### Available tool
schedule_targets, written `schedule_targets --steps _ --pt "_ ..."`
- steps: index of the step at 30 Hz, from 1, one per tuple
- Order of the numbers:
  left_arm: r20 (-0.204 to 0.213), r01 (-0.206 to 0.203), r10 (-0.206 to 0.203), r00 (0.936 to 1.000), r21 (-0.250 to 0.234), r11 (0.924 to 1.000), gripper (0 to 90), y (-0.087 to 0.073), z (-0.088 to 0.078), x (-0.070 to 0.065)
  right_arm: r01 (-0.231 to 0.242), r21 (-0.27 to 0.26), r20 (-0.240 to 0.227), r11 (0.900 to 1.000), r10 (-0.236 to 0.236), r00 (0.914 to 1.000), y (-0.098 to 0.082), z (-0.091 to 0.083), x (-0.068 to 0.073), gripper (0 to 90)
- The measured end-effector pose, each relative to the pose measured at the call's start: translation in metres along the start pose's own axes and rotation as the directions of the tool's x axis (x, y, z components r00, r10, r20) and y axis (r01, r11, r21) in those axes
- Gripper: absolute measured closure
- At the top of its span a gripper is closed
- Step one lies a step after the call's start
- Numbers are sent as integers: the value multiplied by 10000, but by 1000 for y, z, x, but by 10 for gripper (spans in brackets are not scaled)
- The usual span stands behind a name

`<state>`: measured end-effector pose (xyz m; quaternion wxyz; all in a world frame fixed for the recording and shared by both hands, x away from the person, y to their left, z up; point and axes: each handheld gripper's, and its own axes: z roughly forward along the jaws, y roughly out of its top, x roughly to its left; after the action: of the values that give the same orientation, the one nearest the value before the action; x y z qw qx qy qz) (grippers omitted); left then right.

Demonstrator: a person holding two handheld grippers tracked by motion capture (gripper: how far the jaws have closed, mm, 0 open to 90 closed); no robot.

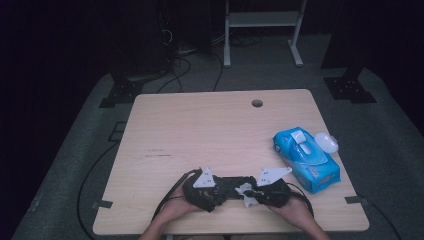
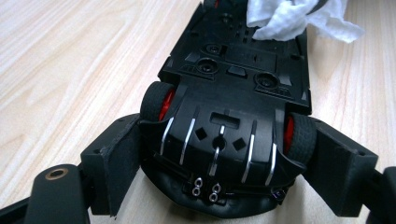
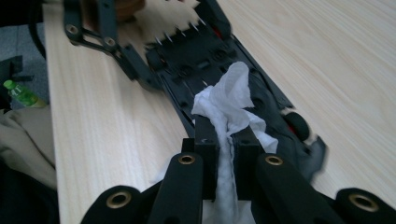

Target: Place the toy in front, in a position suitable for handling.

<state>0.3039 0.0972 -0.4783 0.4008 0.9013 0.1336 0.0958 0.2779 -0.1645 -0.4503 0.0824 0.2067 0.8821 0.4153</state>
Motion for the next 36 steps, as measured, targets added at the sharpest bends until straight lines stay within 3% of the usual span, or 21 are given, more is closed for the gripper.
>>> schedule_targets --steps 10,12,17,20,26,30,36 --pt "-8 6 -6 10000 -215 9998 194 1 -2 1 -723 294 613 9969 704 9956 -17 -15 -17 842" --pt "10 57 -57 10000 -208 9998 194 1 -2 1 -711 263 600 9971 694 9958 -15 -14 -15 842" --pt "7 -96 96 10000 -58 9999 194 1 1 -1 -224 -46 -42 9997 224 9997 -1 -1 -1 841" --pt "30 -105 105 9999 -33 9999 196 0 1 -1 -4 11 -78 10000 4 10000 3 2 3 840" --pt "83 -343 343 9994 -37 9994 237 0 0 -3 -525 31 495 9986 523 9974 -9 -12 -12 841" --pt "94 -230 231 9997 -91 9997 233 1 0 -2 -794 -21 458 9968 794 9958 -14 -15 -16 841" --pt "345 188 -170 9993 -542 9984 210 2 -5 1 -546 141 333 9984 541 9980 -11 -9 -11 841"
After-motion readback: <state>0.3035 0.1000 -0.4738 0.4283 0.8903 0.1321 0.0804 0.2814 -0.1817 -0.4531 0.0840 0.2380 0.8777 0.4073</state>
